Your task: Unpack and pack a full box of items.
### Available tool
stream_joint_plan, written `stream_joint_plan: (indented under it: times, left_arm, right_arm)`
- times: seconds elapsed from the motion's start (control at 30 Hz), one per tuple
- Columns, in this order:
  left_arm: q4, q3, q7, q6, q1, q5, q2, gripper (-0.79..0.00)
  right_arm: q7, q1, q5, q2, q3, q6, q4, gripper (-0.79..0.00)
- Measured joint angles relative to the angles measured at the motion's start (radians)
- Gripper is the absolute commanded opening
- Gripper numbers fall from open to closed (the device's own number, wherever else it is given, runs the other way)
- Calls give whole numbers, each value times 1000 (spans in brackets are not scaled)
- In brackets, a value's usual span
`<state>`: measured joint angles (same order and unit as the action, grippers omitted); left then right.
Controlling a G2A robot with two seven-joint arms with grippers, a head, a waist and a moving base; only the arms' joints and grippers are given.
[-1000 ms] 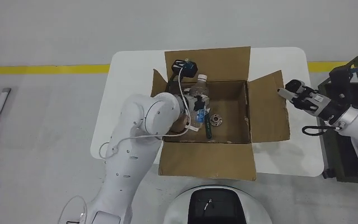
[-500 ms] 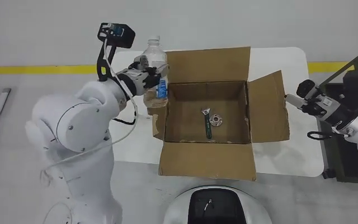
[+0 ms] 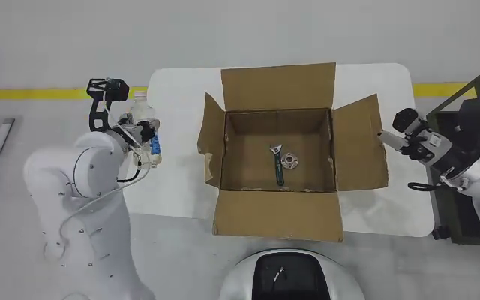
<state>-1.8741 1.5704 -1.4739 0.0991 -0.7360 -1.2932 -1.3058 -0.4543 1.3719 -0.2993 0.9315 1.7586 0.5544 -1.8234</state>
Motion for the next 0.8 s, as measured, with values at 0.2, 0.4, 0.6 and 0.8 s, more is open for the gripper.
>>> stream_joint_plan:
  times: [0.2, 0.4, 0.6, 0.8]
  left_arm:
    - [109, -33, 72, -13, -55, 20, 1, -785]
    - [112, -38, 72, -8, -56, 7, 2, -785]
    - [112, -38, 72, -8, -56, 7, 2, -785]
    - [111, -42, 79, -2, -62, 6, 2, -785]
  right_arm:
    - [24, -5, -16, 1, 7, 2, 6, 0]
    - [29, -3, -19, 1, 0, 4, 12, 0]
    - [36, -6, -19, 2, 2, 0, 18, 0]
    - [57, -11, -25, 3, 3, 9, 18, 0]
